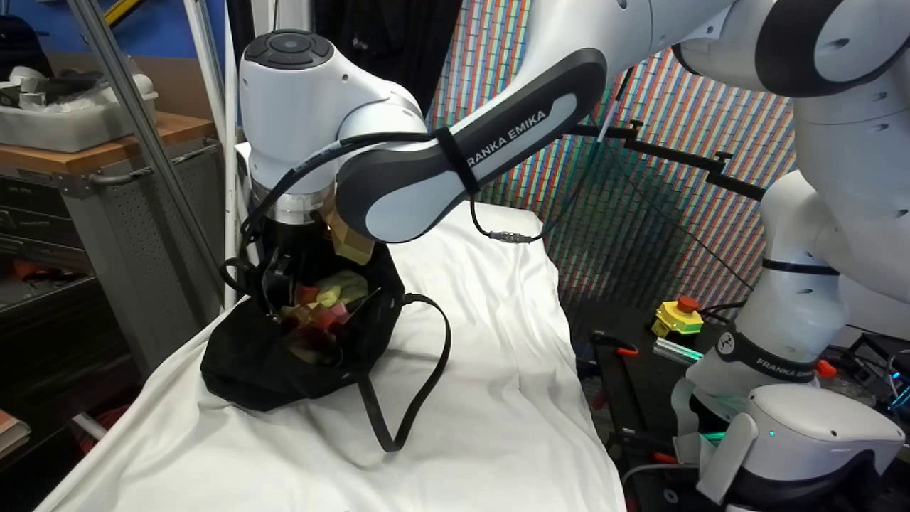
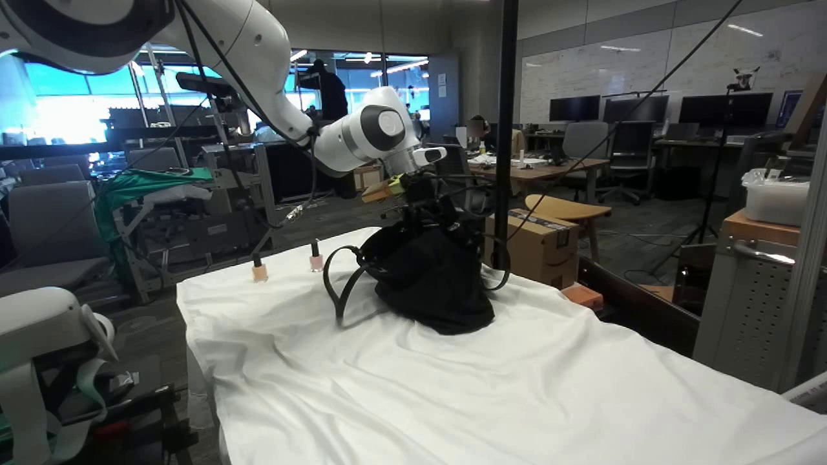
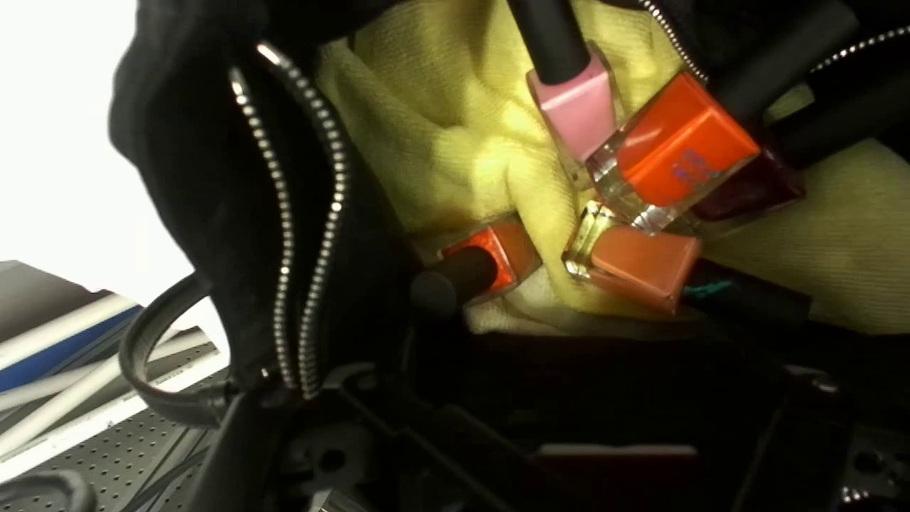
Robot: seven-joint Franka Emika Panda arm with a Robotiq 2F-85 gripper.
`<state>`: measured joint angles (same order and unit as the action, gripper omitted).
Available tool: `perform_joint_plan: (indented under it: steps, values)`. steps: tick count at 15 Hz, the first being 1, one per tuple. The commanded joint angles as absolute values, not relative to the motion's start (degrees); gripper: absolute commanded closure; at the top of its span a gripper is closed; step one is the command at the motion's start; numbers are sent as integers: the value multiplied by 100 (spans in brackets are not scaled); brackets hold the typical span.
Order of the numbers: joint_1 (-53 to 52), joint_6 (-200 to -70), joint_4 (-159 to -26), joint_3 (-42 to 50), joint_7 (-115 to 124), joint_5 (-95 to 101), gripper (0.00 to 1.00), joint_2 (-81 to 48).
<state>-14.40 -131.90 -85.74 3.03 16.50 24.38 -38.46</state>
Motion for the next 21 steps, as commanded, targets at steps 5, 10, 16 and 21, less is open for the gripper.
perform_joint_plan:
  steps: [5,10,16,21]
  values:
    - [-1722,-13228,-10294,142,1989,2324,0,-2612]
    - [-1994,-13153,-11495,-176,2691,2253,0,-1885]
    - [-2077,-13147,-12536,-759,2900,1830,0,-1234]
    - [-2083,-13266,-12948,-1196,2789,1241,0,-1010]
